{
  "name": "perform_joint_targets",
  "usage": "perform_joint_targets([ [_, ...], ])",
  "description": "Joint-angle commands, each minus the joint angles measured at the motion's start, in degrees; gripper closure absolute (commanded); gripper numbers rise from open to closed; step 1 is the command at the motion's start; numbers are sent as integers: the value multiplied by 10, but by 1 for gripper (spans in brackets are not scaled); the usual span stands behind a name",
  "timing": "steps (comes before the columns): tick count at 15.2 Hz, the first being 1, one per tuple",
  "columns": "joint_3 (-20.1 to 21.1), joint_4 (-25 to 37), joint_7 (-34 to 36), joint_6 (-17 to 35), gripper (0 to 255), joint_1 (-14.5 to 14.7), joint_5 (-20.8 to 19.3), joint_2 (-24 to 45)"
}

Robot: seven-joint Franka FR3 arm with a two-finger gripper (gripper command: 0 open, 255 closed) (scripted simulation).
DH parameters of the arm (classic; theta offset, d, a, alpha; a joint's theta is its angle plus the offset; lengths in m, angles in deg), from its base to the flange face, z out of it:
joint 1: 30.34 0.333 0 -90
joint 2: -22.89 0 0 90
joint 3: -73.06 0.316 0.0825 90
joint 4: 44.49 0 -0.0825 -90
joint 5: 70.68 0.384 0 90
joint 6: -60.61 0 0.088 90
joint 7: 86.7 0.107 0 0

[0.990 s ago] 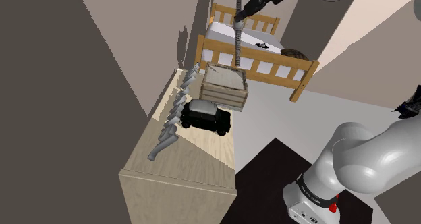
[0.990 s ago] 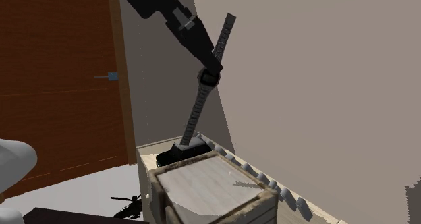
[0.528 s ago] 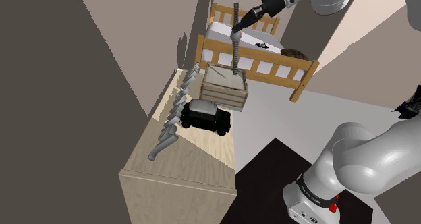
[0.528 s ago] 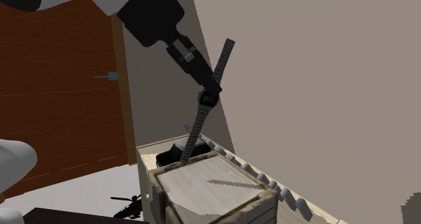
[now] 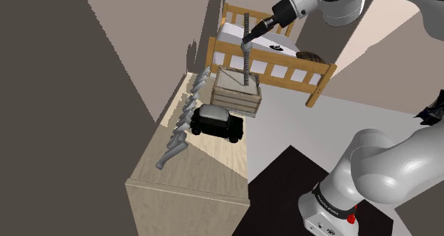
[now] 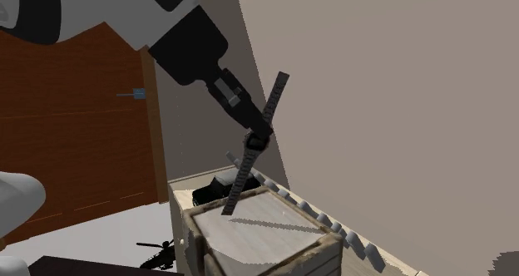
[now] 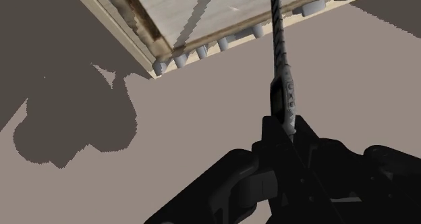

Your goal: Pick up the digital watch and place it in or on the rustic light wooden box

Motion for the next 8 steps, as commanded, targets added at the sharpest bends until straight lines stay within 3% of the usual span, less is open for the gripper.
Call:
perform_joint_targets([
  [1, 0, -1, 0, 1, 255, 0, 0, 0],
  [5, 0, -1, 0, 1, 255, 0, 0, 0],
  [6, 0, -1, 0, 1, 0, 0, 0, 0],
  [8, 0, -1, 0, 1, 0, 0, 0, 0],
])
